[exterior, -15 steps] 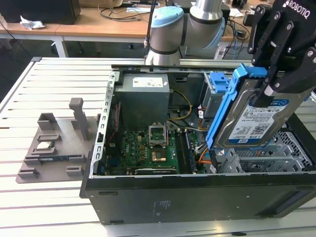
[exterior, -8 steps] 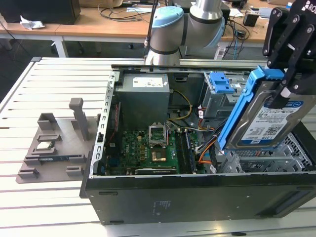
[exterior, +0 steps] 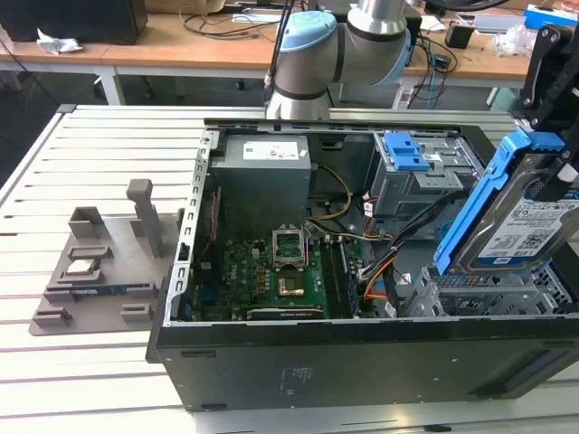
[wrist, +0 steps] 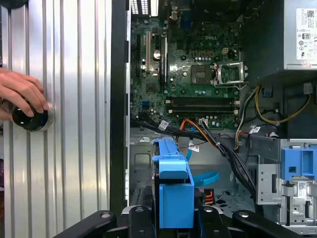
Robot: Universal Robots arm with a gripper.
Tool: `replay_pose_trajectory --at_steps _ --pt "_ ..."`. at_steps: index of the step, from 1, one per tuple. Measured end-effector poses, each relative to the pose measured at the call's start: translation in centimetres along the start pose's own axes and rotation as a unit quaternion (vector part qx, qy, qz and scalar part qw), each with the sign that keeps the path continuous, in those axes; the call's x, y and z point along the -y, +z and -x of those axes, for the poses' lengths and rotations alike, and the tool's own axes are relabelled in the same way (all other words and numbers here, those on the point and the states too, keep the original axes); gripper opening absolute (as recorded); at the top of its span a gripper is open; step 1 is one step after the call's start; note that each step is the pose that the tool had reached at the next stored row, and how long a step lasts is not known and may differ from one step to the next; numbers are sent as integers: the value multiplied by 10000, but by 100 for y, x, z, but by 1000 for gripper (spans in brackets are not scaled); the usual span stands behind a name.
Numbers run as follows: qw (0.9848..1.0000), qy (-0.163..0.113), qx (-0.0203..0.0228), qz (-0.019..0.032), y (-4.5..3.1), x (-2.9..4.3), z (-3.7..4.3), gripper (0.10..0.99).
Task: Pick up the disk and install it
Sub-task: 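Pick up the disk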
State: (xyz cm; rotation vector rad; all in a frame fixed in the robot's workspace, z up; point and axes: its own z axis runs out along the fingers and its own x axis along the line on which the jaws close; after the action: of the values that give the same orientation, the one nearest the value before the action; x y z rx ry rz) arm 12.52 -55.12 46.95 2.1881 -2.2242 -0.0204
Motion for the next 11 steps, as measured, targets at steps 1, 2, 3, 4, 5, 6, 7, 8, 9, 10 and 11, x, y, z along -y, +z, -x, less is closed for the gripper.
replay_pose_trajectory --at_steps 1,2,3,4,5,6,7,8,9,10,11 --pt "10000 0 0 0 5 13 7 365" --pt "10000 1 -1 0 22 14 16 365" --pt "10000 1 -1 0 41 17 27 365" --pt "10000 0 -2 0 60 22 34 365" --pt "10000 0 -3 0 80 41 38 365" --pt "10000 0 -5 0 88 55 40 365" --pt "10000 0 -5 0 95 70 41 365" --pt "10000 0 -5 0 96 74 41 365" --pt "10000 1 -6 1 96 74 41 365" --pt "10000 1 -5 1 97 74 40 365" --pt "10000 1 -5 1 97 74 40 365"
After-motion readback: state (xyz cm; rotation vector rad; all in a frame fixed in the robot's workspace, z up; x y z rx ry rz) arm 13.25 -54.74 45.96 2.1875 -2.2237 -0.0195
